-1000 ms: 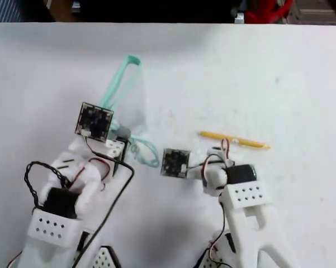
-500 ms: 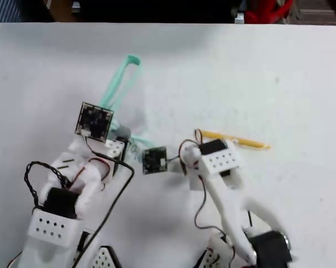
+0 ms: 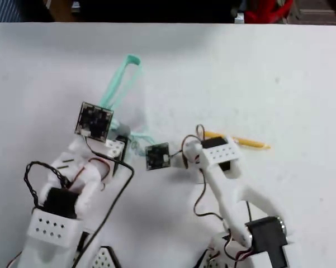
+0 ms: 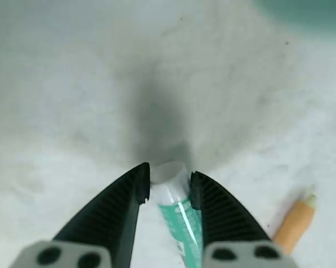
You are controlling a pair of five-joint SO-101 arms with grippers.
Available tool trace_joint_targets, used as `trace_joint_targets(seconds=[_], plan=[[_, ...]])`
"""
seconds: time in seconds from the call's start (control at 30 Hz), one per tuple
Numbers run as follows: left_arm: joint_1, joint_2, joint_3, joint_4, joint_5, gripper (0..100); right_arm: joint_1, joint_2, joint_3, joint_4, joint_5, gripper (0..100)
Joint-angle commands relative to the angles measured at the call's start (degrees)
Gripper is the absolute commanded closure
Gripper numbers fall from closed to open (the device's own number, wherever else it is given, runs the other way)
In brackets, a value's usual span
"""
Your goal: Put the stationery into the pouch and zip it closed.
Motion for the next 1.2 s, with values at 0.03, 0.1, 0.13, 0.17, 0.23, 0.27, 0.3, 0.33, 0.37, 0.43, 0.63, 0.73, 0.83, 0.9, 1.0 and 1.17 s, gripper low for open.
trace_joint_targets(seconds=[0.03,0.1,0.13,0.17,0.23,0.27,0.3,0.33,0.37,0.43,0.63,0.73,0.83,0.9,1.0,1.17], plan=[[-0.6,-0.8,-0.4,-1.5,0.5,88,6.5,-5.7,0.2,-1.4,0.7,83.7],[-0.6,-0.8,-0.4,-1.5,0.5,88,7.5,-8.3,0.4,0.0,0.9,76.6],[-0.6,-0.8,-0.4,-1.5,0.5,88,7.5,-9.5,0.3,1.1,1.0,74.9],[-0.6,-0.8,-0.4,-1.5,0.5,88,7.4,-10.3,0.3,2.0,1.0,74.8],[-0.7,-0.8,-0.4,-1.5,0.5,88,7.3,-11.3,0.2,3.3,1.2,76.2],[-0.7,-0.8,-0.4,-1.5,0.5,88,7.3,-11.4,0.1,3.7,2.4,76.9],[-0.7,-0.8,-0.4,-1.5,0.5,88,7.5,-11.4,0.0,4.2,4.3,77.7],[-0.7,-0.8,-0.4,-1.5,0.5,88,7.8,-11.5,0.0,4.9,6.3,78.4],[-0.7,-0.8,-0.4,-1.5,0.5,88,8.3,-11.5,0.0,5.8,8.0,78.9],[-0.7,-0.8,-0.4,-1.5,0.5,88,9.3,-11.3,0.0,6.9,10.6,79.7],[-0.7,-0.8,-0.4,-1.5,0.4,88,10.5,-11.2,0.3,6.8,13.2,79.7],[-0.8,-0.8,-0.4,-1.5,0.4,88,10.9,-10.9,0.4,6.7,15.5,79.7],[-0.8,-0.8,-0.4,-1.5,0.4,88,10.9,-7.4,0.4,5.0,15.5,79.7],[-0.8,-0.8,-0.4,-1.5,0.4,88,11.0,-4.0,0.4,2.2,15.4,79.7],[-0.8,-0.8,-0.4,-1.5,0.4,88,11.9,0.6,0.3,-2.2,15.4,82.4],[-0.6,-0.8,-0.3,-1.5,0.4,88,12.6,0.6,-0.3,-5.1,15.2,97.9]])
